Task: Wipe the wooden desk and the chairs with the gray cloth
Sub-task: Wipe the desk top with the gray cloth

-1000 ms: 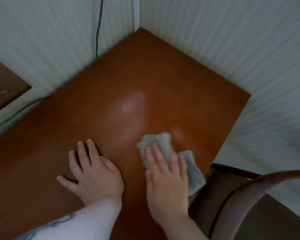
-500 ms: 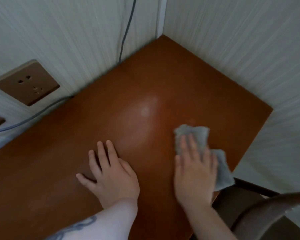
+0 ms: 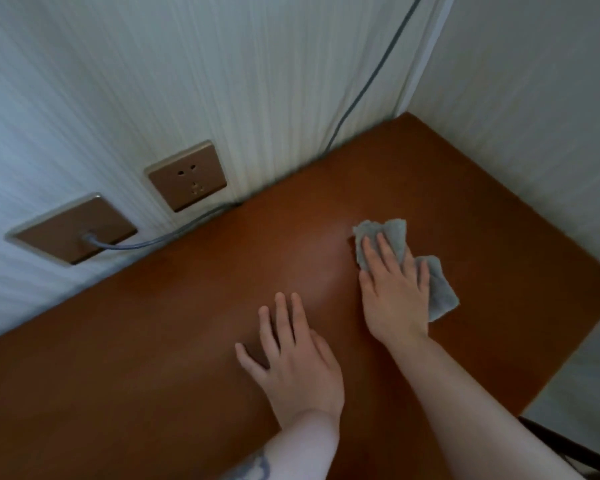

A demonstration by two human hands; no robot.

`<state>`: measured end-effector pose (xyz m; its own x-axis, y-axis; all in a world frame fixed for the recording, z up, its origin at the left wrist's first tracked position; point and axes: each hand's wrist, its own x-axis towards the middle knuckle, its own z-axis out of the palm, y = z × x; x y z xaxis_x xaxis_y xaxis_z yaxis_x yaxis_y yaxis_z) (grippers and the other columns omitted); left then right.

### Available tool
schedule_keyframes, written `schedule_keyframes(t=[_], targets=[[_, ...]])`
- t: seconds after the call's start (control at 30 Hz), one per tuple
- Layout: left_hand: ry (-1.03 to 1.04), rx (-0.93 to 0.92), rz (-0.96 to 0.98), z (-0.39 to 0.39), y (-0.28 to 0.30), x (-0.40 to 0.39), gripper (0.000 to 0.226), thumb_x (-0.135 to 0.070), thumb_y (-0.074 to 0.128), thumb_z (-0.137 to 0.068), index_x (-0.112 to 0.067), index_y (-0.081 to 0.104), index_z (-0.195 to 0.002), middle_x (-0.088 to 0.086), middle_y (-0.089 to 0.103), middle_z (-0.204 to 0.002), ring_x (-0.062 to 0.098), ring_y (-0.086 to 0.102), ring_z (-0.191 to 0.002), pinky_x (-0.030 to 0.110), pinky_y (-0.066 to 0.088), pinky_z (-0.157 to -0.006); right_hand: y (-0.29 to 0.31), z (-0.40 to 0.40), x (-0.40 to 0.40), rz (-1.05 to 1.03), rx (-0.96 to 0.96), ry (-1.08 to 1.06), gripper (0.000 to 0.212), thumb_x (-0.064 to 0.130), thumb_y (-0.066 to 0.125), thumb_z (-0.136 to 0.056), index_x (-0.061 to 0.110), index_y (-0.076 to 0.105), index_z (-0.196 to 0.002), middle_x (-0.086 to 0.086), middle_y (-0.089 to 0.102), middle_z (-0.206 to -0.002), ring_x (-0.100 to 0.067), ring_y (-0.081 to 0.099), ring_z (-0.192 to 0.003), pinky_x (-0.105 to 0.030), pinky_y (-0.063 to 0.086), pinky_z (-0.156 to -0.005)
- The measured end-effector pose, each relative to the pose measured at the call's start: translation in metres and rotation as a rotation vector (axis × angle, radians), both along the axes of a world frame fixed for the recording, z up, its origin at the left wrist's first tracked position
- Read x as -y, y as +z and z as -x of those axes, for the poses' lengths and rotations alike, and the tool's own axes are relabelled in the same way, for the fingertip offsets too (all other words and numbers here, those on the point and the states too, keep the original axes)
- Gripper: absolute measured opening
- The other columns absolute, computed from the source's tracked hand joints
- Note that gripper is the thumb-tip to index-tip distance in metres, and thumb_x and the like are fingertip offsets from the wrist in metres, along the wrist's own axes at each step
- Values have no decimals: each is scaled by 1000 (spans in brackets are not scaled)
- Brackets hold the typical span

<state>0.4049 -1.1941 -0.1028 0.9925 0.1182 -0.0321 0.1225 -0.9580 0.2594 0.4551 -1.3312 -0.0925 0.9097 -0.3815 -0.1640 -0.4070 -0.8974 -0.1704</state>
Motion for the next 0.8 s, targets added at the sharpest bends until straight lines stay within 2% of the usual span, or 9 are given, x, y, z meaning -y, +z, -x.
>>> schedule_keyframes(t=[0.13, 0.23, 0.27, 0.33, 0.43, 0.53, 0.6, 0.73, 0.8], targets=[[-40, 49, 119, -20, 6, -14, 42, -31, 42, -83, -28, 63, -119, -7, 61, -125, 18, 50, -117, 47, 31, -100, 2, -5, 5, -15, -65, 57, 53, 42, 17, -103, 40, -3, -152, 19, -9, -158, -20, -6, -148, -42, -10, -119], [106, 121, 211, -59, 6, -32, 33, -19, 59, -83, -26, 62, -116, -4, 58, -124, 19, 46, -114, 41, 26, -96, 6, -13, 6, -30, -84, 142, 55, 48, 3, -97, 42, -4, -151, 23, -15, -152, -21, -2, -148, -41, -10, -118], [172, 135, 228, -70, 5, -36, 34, -19, 58, -84, -26, 61, -118, -2, 55, -129, 20, 42, -118, 42, 25, -96, 8, -14, 1, -20, -83, 242, 57, 50, 1, -94, 43, -1, -151, 23, -13, -152, -23, 3, -148, -40, -10, -118], [298, 188, 279, -86, 3, -44, 34, -21, 49, -90, -22, 56, -122, 2, 49, -138, 22, 37, -125, 46, 25, -100, 9, -16, -21, -43, -91, 565, 55, 46, 14, -96, 43, 11, -152, 20, 3, -157, -25, 18, -146, -42, -7, -117], [402, 281, 383, -91, -2, -48, 40, -29, 34, -93, -15, 52, -126, 7, 45, -142, 27, 38, -129, 49, 22, -105, 3, -34, -63, -129, -102, 1038, 59, 33, 33, -96, 36, 16, -153, 15, 17, -159, -18, 1, -149, -41, -11, -116], [423, 329, 413, -90, -4, -50, 41, -29, 33, -95, -9, 51, -127, 10, 45, -141, 31, 39, -129, 55, 21, -109, 6, -73, -88, -148, -43, 1203, 57, 30, 35, -98, 30, 20, -153, 11, 18, -159, -15, -4, -147, -35, -18, -115], [391, 317, 392, -91, -4, -48, 43, -30, 36, -94, -9, 50, -129, 10, 45, -142, 30, 39, -130, 54, 19, -110, 5, -99, -84, -154, -17, 1088, 52, 31, 35, -101, 35, 22, -152, 15, 14, -160, -15, -2, -147, -32, -20, -113], [340, 230, 312, -91, -4, -47, 45, -30, 37, -91, -13, 47, -131, 7, 42, -144, 27, 35, -133, 55, 14, -112, -2, -112, -37, -80, 123, 543, 54, 43, 14, -98, 36, 29, -150, 16, 22, -157, -19, 11, -147, -31, -14, -114], [309, 167, 255, -93, -6, -47, 47, -32, 35, -90, -16, 47, -133, 5, 41, -146, 25, 31, -136, 56, 12, -113, -5, -105, -1, -18, 118, 339, 50, 40, 17, -102, 36, 23, -151, 16, 17, -158, -19, 8, -148, -35, -8, -117]])
